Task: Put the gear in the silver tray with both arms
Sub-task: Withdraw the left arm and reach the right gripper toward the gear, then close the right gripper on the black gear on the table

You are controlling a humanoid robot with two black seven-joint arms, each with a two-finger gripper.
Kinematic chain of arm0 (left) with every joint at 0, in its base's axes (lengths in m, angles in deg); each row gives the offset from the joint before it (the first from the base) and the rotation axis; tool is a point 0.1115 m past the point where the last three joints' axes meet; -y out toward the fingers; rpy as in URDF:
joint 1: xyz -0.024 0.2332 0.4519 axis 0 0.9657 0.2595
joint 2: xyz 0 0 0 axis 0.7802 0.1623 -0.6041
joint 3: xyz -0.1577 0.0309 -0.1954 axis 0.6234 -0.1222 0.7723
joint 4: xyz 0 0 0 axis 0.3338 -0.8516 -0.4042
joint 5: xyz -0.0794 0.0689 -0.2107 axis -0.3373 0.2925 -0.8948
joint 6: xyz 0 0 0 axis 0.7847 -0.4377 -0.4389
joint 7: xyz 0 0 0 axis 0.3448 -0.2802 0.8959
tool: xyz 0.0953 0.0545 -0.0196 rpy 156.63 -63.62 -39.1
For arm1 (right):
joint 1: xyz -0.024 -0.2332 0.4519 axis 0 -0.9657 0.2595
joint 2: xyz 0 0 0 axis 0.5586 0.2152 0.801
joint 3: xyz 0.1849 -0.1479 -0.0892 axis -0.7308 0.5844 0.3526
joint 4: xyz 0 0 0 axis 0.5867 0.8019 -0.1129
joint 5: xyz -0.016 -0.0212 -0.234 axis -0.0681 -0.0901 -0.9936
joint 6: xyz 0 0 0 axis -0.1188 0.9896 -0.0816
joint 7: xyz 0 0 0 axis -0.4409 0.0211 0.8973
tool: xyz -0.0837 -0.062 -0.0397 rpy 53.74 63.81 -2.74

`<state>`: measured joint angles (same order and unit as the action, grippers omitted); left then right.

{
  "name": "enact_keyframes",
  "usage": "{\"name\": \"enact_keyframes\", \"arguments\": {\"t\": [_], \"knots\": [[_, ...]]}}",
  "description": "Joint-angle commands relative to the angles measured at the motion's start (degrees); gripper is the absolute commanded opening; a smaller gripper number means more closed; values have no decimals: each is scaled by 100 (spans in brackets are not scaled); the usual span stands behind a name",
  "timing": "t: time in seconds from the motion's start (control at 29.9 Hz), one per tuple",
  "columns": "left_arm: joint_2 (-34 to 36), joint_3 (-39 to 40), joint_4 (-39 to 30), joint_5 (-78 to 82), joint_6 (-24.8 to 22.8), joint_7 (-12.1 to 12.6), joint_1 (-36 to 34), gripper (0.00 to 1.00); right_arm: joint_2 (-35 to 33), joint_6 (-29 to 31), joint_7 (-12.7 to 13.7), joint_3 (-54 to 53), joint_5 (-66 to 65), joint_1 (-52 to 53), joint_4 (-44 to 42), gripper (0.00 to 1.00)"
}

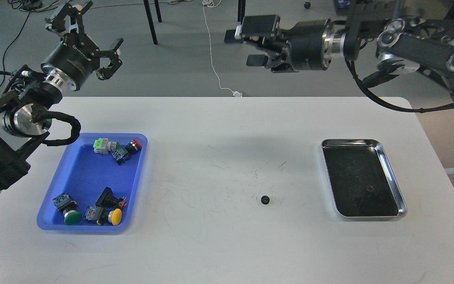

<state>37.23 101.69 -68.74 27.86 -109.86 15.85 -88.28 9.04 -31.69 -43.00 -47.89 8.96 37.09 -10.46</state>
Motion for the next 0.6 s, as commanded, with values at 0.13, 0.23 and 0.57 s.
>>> {"name": "enact_keyframes", "arguments": {"t": [0.13,0.23,0.57], "knots": [[89,189,-4,-15,74,-17,7,97,1319,-2,-10,1599,-1873,231,188,93],[115,180,-4,-7,57,-17,-2,97,1557,-304,-19,2197,-2331,170,223,93],[230,171,-4,37,-13,1,-2,97,1848,-684,-1,3042,-2612,-225,355,61]]}}
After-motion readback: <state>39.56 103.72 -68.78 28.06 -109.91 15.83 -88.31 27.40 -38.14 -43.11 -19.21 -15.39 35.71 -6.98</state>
